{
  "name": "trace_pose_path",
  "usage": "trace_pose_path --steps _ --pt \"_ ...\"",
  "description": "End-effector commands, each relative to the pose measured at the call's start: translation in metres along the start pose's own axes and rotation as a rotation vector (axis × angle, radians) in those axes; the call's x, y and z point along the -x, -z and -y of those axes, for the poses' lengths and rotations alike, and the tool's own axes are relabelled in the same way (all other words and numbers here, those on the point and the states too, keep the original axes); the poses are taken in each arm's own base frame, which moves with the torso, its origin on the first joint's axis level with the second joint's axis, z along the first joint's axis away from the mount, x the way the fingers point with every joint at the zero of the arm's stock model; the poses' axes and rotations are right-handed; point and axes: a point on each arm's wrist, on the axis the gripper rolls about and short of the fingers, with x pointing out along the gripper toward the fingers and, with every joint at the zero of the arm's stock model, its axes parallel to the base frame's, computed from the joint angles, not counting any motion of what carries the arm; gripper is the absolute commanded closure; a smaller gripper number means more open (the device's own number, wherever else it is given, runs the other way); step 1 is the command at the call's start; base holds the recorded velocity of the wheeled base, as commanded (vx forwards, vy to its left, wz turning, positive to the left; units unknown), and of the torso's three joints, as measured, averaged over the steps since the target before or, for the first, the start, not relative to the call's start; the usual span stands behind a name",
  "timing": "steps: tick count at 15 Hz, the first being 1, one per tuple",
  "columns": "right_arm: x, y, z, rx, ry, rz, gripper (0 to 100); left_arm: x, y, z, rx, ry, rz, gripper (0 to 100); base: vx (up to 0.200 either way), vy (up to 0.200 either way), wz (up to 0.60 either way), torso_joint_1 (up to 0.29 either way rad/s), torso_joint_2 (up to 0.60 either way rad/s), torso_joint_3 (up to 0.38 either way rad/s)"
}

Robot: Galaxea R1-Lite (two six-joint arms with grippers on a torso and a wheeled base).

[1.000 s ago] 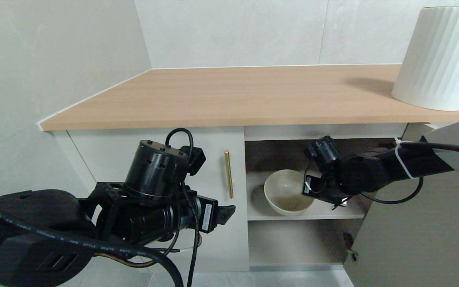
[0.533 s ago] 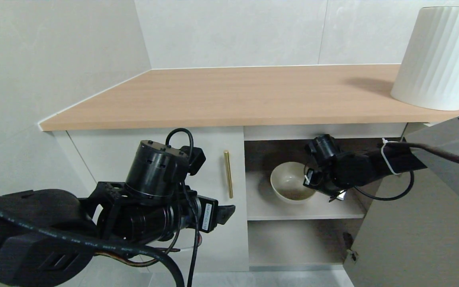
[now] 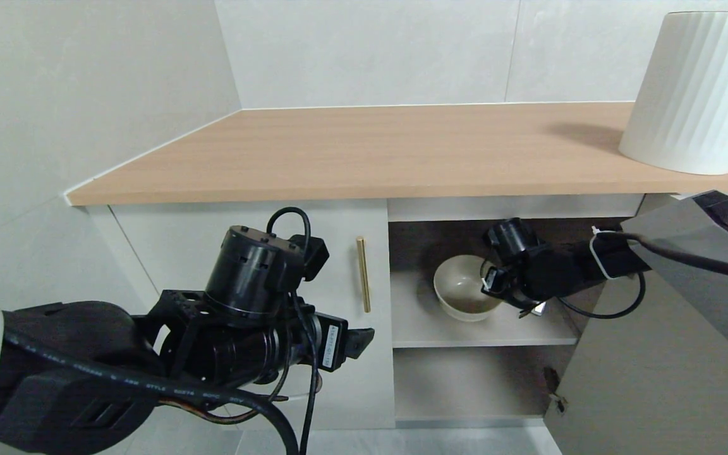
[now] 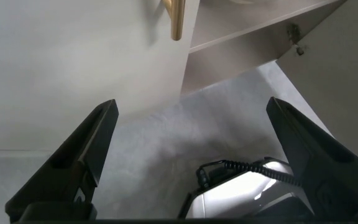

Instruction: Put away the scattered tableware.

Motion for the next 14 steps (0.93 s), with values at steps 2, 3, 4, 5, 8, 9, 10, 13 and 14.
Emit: trace_pose_path --steps 2,3,4,5,8,9,10,13,14 --pt "-0.003 0.003 0.001 -0.002 0.01 -0.009 100 -0.001 0.001 0.0 -0.001 -0.001 -0.003 0 0.0 0.0 0.0 0.0 0.0 0.0" --pt "-0.005 0.005 0.002 0.001 0.014 -0.015 100 -0.001 0.001 0.0 -0.001 -0.001 -0.003 0 0.0 0.0 0.0 0.0 0.0 0.0" --pt "-0.01 0.009 0.003 0.006 0.023 -0.024 100 -0.001 0.0 0.0 0.0 -0.001 -0.001 0 0.0 0.0 0.0 0.0 0.0 0.0" --pt "-0.01 0.009 0.003 0.007 0.025 -0.026 100 -0.001 0.0 0.0 0.0 -0.001 0.0 0 0.0 0.0 0.0 0.0 0.0 0.0" --pt "-0.007 0.014 0.003 0.022 0.03 -0.042 100 -0.001 0.0 0.0 0.0 -0.001 0.0 0 0.0 0.0 0.0 0.0 0.0 0.0" --pt "-0.006 0.016 0.002 0.027 0.026 -0.044 100 -0.001 0.0 0.0 0.0 -0.001 0.0 0 0.0 0.0 0.0 0.0 0.0 0.0" --pt "-0.005 0.016 0.001 0.028 0.025 -0.044 100 -0.001 0.0 0.0 0.0 -0.001 0.0 0 0.0 0.0 0.0 0.0 0.0 0.0" --pt "0.003 0.017 0.001 0.033 0.017 -0.047 100 -0.001 0.0 0.0 0.0 -0.001 0.0 0 0.0 0.0 0.0 0.0 0.0 0.0" --pt "0.008 0.017 -0.001 0.037 0.007 -0.046 100 -0.001 0.0 0.0 0.0 -0.001 0.0 0 0.0 0.0 0.0 0.0 0.0 0.0"
